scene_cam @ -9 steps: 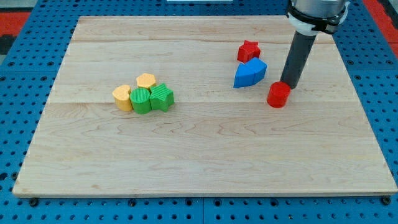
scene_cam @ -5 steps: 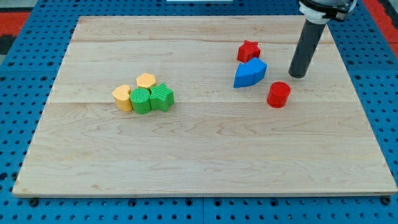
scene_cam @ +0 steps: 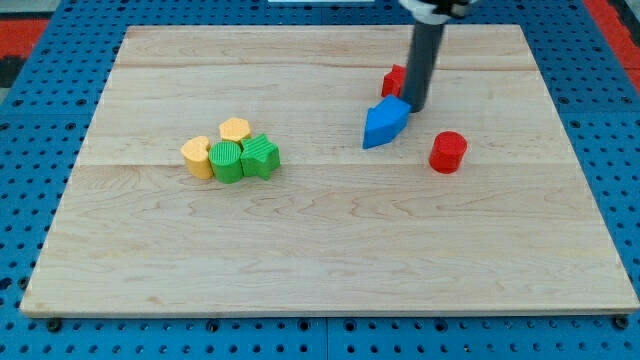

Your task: Move red circle to the bottom right

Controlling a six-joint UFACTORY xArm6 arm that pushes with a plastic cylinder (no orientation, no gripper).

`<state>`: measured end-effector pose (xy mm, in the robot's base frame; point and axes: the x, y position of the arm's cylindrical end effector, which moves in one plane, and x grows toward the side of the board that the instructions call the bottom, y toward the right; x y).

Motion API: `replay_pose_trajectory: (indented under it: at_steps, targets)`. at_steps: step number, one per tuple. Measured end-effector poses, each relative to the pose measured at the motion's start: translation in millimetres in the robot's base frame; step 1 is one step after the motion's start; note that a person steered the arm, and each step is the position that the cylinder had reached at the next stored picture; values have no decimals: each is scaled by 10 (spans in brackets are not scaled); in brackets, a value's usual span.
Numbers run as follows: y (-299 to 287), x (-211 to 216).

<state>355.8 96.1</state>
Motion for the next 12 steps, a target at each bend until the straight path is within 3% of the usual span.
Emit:
replay_pose_trajectory:
  at_steps: [2,3,4,6,7,8,9,10,11,12]
  targets:
    - [-342,375]
    - [-189,633]
    - [259,653]
    - [467,393]
    - [702,1384]
    - [708,1641]
    - [564,1048]
    - [1239,827]
    - [1474,1288]
    - [1196,1404]
